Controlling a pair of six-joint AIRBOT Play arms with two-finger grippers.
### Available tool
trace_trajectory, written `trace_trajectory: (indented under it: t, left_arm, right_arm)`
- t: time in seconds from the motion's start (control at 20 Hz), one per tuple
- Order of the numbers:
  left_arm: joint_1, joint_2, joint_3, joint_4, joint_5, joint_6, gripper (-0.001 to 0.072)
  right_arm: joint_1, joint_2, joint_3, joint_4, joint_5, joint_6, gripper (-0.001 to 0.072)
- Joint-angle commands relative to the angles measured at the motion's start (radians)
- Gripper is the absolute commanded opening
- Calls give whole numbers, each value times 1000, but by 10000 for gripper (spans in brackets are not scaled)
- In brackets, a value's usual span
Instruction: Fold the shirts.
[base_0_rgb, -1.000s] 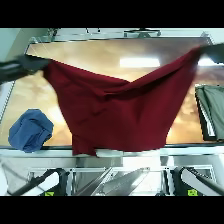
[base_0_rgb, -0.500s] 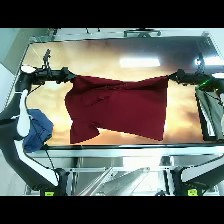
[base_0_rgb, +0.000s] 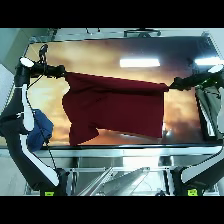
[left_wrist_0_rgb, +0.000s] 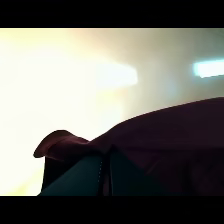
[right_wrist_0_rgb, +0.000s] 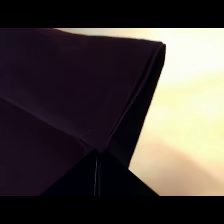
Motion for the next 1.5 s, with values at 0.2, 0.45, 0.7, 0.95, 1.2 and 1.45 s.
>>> trace_trajectory:
  t: [0.2, 0.45, 0.7, 0.95, 1.2, 1.45]
  left_arm:
    - [-11, -4, -34, 142, 66, 85, 12]
    - [-11, -4, -34, 141, 83, 121, 15]
    - [-4, 7, 10, 142, -57, 88, 336]
    - [80, 150, -82, 142, -319, -121, 336]
    - [144, 418, -602, 141, -357, -143, 336]
    - [156, 662, -1110, 116, -239, -139, 337]
  right_arm:
    - [129, -23, -8, -132, -72, 84, 19]
    - [165, -32, -8, -213, -142, 158, 19]
    - [162, -20, -2, -204, -94, 204, 471]
    - [66, 112, -18, -214, 66, 206, 471]
    - [-68, 302, -411, -209, 107, 205, 471]
    - [-85, 433, -800, -97, -94, 114, 471]
